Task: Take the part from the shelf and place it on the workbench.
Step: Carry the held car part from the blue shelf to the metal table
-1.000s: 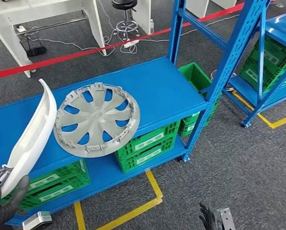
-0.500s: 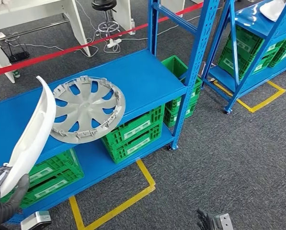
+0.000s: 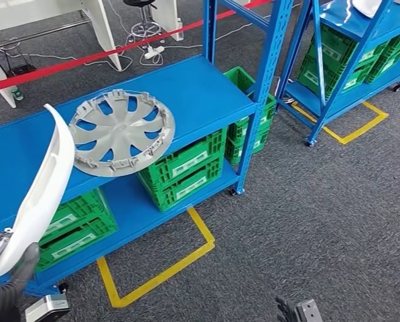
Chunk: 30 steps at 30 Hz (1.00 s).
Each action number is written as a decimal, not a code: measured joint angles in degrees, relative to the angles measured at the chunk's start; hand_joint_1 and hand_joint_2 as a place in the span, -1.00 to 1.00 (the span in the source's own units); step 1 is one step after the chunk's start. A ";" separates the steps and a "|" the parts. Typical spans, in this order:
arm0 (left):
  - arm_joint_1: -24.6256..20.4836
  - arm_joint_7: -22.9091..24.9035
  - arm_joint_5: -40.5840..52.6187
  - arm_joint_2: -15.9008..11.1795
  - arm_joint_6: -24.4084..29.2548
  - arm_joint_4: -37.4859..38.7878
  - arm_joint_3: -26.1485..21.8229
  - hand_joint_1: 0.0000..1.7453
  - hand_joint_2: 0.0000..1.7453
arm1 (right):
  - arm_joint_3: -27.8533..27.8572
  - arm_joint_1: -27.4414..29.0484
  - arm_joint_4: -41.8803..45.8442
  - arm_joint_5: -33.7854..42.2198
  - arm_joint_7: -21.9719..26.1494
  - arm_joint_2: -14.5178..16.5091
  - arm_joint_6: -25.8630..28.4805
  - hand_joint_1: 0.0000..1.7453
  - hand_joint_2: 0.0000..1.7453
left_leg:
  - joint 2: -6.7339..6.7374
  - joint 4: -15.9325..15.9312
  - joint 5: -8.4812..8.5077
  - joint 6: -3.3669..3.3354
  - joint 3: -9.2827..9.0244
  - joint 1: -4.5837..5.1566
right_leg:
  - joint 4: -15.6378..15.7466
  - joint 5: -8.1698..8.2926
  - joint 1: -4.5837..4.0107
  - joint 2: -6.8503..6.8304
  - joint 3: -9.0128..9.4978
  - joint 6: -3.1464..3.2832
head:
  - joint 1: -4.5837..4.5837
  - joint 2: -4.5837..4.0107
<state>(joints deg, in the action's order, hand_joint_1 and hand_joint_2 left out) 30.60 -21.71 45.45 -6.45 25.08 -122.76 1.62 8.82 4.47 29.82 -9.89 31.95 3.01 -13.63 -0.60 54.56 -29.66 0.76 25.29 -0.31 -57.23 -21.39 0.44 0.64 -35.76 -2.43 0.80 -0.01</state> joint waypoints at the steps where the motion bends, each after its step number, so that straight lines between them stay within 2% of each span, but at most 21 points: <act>1: 0.00 -0.04 0.00 0.13 -0.03 0.03 -0.08 1.00 1.00 | 0.14 0.04 0.12 -0.33 -0.16 0.01 0.81 -1.00 -1.00 | 0.17 0.11 0.34 -0.53 0.54 0.02 | -0.04 0.17 0.10 0.02 -0.23 -0.28 | -0.02 0.00; 2: 0.04 -0.08 0.02 0.29 -0.04 0.05 -0.15 1.00 1.00 | 0.29 0.11 0.21 -0.56 -0.55 0.04 1.55 -1.00 -1.00 | 0.33 0.18 0.82 -1.12 1.07 0.05 | -0.55 -0.65 0.19 -0.03 -0.69 -0.51 | 0.04 -0.01; 3: 0.11 -0.10 0.04 0.47 -0.04 0.07 -0.22 1.00 1.00 | 0.45 0.16 0.26 -0.69 -1.02 0.12 2.18 -1.00 -1.00 | 0.50 0.15 1.40 -1.68 1.66 0.04 | -2.04 -2.53 0.24 -0.09 -1.33 -0.73 | 0.10 -0.01; 5: 0.29 -0.12 0.19 0.86 -0.05 0.09 -0.45 1.00 1.00 | 0.74 0.03 0.30 -1.01 -1.94 0.33 3.49 -1.00 -1.00 | 0.73 0.17 2.60 -2.35 3.00 0.19 | -8.33 -8.44 0.26 -0.25 -3.10 -0.98 | 0.34 -0.01; 6: 0.36 -0.13 0.32 1.08 -0.04 0.10 -0.63 1.00 1.00 | 0.91 -0.10 0.25 -1.17 -2.19 0.43 4.00 -1.00 -1.00 | 0.82 0.22 3.26 -2.50 3.76 0.35 | -12.26 -10.73 0.25 -0.24 -3.78 -1.05 | 0.41 0.00; 7: 0.42 -0.13 0.47 1.30 -0.04 0.11 -0.81 1.00 1.00 | 1.12 -0.26 0.15 -1.30 -2.38 0.51 4.34 -1.00 -1.00 | 0.90 0.28 3.93 -2.58 4.57 0.54 | -15.36 -11.70 0.22 -0.24 -4.00 -1.03 | 0.45 0.00; 9: 0.48 -0.24 0.62 1.61 -0.03 0.14 -1.16 1.00 1.00 | 1.51 -0.60 -0.39 -1.45 -2.57 0.61 4.10 -1.00 -1.00 | 0.97 0.42 5.21 -2.61 6.25 0.93 | -16.30 -9.88 0.10 -0.24 -2.00 -0.69 | 0.46 0.00; 11: 0.48 -0.61 0.43 1.75 -0.03 0.22 -1.39 1.00 1.00 | 1.75 -1.10 -1.29 -1.46 -2.53 0.64 2.82 -1.00 -1.00 | 0.98 0.62 6.33 -2.45 7.65 1.24 | -9.37 -7.58 -0.17 -0.30 3.76 0.04 | 0.45 -0.01; 13: 0.46 -0.96 0.15 1.86 -0.03 0.32 -1.55 1.00 1.00 | 1.85 -1.76 -2.16 -1.54 -2.27 0.72 1.58 -1.00 -1.00 | 1.06 0.82 7.41 -2.08 8.37 1.48 | -0.76 -8.16 -0.44 -0.41 9.48 0.49 | 0.35 -0.01; 14: 0.40 -1.10 0.04 1.91 -0.04 0.36 -1.60 1.00 1.00 | 1.86 -2.06 -2.64 -1.64 -2.09 0.78 1.22 -1.00 -1.00 | 1.13 0.84 7.95 -1.83 8.51 1.47 | 1.62 -8.75 -0.61 -0.41 10.76 0.57 | 0.33 -0.01; 15: 0.34 -1.22 -0.03 1.96 -0.06 0.40 -1.62 1.00 1.00 | 1.87 -2.27 -3.16 -1.77 -1.93 0.83 0.99 -1.00 -1.00 | 1.18 0.82 8.45 -1.55 8.64 1.41 | 2.54 -8.73 -0.72 -0.39 10.96 0.65 | 0.33 0.00; 17: 0.28 -1.52 -0.12 2.04 -0.07 0.52 -1.63 1.00 1.00 | 1.89 -2.48 -4.33 -1.97 -1.67 0.96 0.60 -1.00 -1.00 | 1.06 1.21 8.09 -0.85 9.20 1.17 | 2.51 -7.73 -0.70 -0.46 9.87 1.34 | 0.37 -0.01; 19: 0.33 -1.74 -0.14 2.12 -0.07 0.68 -1.64 1.00 1.00 | 1.93 -2.58 -5.15 -2.06 -1.45 1.02 0.34 -1.00 -1.00 | 0.81 4.65 3.54 -0.01 10.65 0.94 | 2.65 -6.28 -0.49 -0.66 8.35 2.16 | 0.08 -0.01; 21: 0.32 -1.84 -0.17 2.18 -0.07 0.84 -1.63 1.00 1.00 | 1.98 -2.70 -5.69 -2.10 -1.31 1.01 0.27 -1.00 -1.00 | 0.74 11.82 -2.37 0.65 12.53 0.62 | 2.57 -4.70 -0.48 -0.70 6.65 2.42 | -0.19 0.01; 22: 0.28 -1.85 -0.19 2.21 -0.07 0.93 -1.62 1.00 1.00 | 1.99 -2.74 -5.96 -2.10 -1.27 1.01 0.26 -1.00 -1.00 | 0.74 15.16 -3.63 0.86 13.04 0.46 | 2.49 -3.93 -0.45 -0.70 5.75 2.32 | -0.19 0.00; 23: 0.25 -1.84 -0.20 2.24 -0.08 1.02 -1.62 1.00 1.00 | 1.99 -2.76 -6.22 -2.12 -1.26 1.01 0.24 -1.00 -1.00 | 0.74 17.11 -3.41 1.04 12.87 0.31 | 2.33 -3.20 -0.39 -0.71 4.80 2.16 | -0.19 0.00; 24: 0.23 -1.82 -0.16 2.25 -0.14 1.11 -1.62 1.00 1.00 | 1.99 -2.76 -6.46 -2.13 -1.23 1.01 0.24 -1.00 -1.00 | 0.74 17.10 -2.00 1.23 11.78 0.17 | 2.07 -2.55 -0.28 -0.71 3.74 1.93 | -0.19 0.00; 26: 0.19 -1.61 0.03 2.26 -0.43 1.29 -1.62 1.00 1.00 | 2.01 -2.79 -6.86 -2.14 -1.14 1.01 0.21 -1.00 -1.00 | 0.71 11.67 1.09 1.68 7.00 -0.22 | 1.27 -1.53 0.00 -0.70 1.74 1.33 | -0.20 0.00; 27: 0.14 -1.43 0.19 2.25 -0.64 1.37 -1.61 1.00 1.00 | 2.03 -2.81 -6.99 -2.14 -1.00 1.00 0.20 -1.00 -1.00 | 0.59 7.41 1.34 1.85 4.01 -0.36 | 0.74 -1.14 0.05 -0.65 0.90 1.00 | -0.27 0.00; 28: 0.06 -1.21 0.38 2.26 -0.83 1.45 -1.59 1.00 1.00 | 2.05 -2.82 -7.11 -2.13 -0.75 0.99 0.15 -1.00 -1.00 | 0.45 3.89 0.87 1.61 1.74 -0.41 | 0.29 -0.71 0.03 -0.60 0.26 0.65 | -0.30 0.00; 30: -0.12 -0.86 0.88 2.27 -1.07 1.68 -1.50 1.00 1.00 | 2.12 -2.70 -7.45 -2.11 0.00 0.97 0.10 -1.00 -1.00 | 0.25 0.55 -0.28 0.61 0.07 -0.20 | -0.07 0.27 -0.04 -0.51 -0.45 0.03 | -0.37 0.01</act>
<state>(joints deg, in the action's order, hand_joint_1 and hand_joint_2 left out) 30.48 -22.57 46.33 -4.19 24.00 -121.08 0.13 10.95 1.77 22.36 -12.00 31.96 3.98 -13.53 -0.35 55.11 -29.93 1.37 25.35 -0.51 -57.30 -21.12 0.40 0.13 -36.21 -2.40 0.43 0.00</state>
